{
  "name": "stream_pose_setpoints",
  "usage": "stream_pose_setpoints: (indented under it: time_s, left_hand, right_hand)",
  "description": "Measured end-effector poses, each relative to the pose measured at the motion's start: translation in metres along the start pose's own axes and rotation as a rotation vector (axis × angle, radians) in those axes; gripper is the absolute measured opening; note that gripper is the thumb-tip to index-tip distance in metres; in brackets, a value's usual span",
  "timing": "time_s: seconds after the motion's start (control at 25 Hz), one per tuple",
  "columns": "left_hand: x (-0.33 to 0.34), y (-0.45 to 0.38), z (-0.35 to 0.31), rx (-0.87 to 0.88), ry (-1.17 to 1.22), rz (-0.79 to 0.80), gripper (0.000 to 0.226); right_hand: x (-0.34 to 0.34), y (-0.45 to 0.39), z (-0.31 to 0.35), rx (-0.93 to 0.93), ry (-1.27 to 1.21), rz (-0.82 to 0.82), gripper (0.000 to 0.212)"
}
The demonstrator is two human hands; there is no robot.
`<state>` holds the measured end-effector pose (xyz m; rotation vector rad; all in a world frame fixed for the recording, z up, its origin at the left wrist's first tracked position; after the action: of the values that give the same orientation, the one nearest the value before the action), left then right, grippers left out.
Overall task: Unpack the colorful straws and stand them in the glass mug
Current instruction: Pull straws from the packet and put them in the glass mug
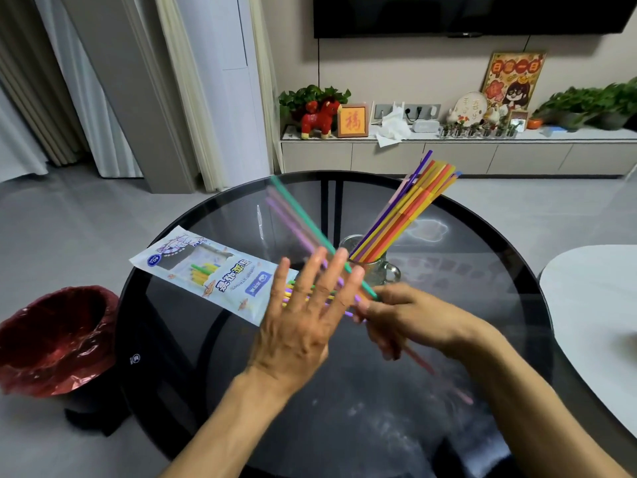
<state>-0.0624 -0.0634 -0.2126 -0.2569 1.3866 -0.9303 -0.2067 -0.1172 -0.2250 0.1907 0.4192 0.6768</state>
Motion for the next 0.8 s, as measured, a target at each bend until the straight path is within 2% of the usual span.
stream_pose_setpoints:
  time_s: [0.12,0.16,0.24,0.32,0.36,0.48,0.56,0.68,0.8]
  left_hand:
    - [0.003,0.000,-0.006,0.053,0.008,-0.024,0.057]
    - [0.004,0.000,0.002,0.044,0.037,-0.034,0.048]
    - [-0.001,-0.003,0.015,-0.009,0.154,-0.057,0.031]
    - [-0.011,-0.012,0.024,-0.184,0.298,0.016,0.030]
    - [-0.020,-0.018,0.030,-0.303,0.389,0.035,0.030]
    - [-0.044,-0.036,0.048,-0.561,0.898,-0.055,0.019]
    - [-0.048,-0.042,0.049,-0.599,1.293,-0.101,0.020]
    - [-0.021,-0.027,0.023,-0.556,1.481,0.085,0.019]
    - [0.016,-0.003,0.001,-0.582,1.483,0.294,0.024]
  right_hand:
    - [0.032,0.006,0.012,-0.027,-0.193,0.368,0.025]
    - [0.035,0.008,0.017,-0.045,-0.254,0.415,0.029]
    - [0.032,0.009,0.023,-0.053,-0.396,0.432,0.054]
    - [0.019,0.007,0.025,-0.048,-0.619,0.356,0.075]
    - [0.011,0.004,0.026,-0.054,-0.717,0.271,0.075]
    - [-0.008,-0.002,0.017,-0.033,-0.804,-0.060,0.052]
    - [-0.011,-0.002,0.013,-0.040,-0.734,-0.218,0.035]
    - [-0.013,0.001,0.021,-0.204,-0.679,-0.340,0.013]
    - [-0.001,0.001,0.031,-0.360,-0.588,-0.240,0.042]
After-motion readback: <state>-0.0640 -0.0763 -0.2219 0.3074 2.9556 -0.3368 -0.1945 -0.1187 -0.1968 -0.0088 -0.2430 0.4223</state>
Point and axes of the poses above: each hand's wrist, its own y-axis away from the middle knuckle, its own x-axis out of the palm, z = x × y, the point moved 5 cm from there along -y, towards the middle knuckle, and after that the axes turned 4 degrees about x, right-handed, at the moved point
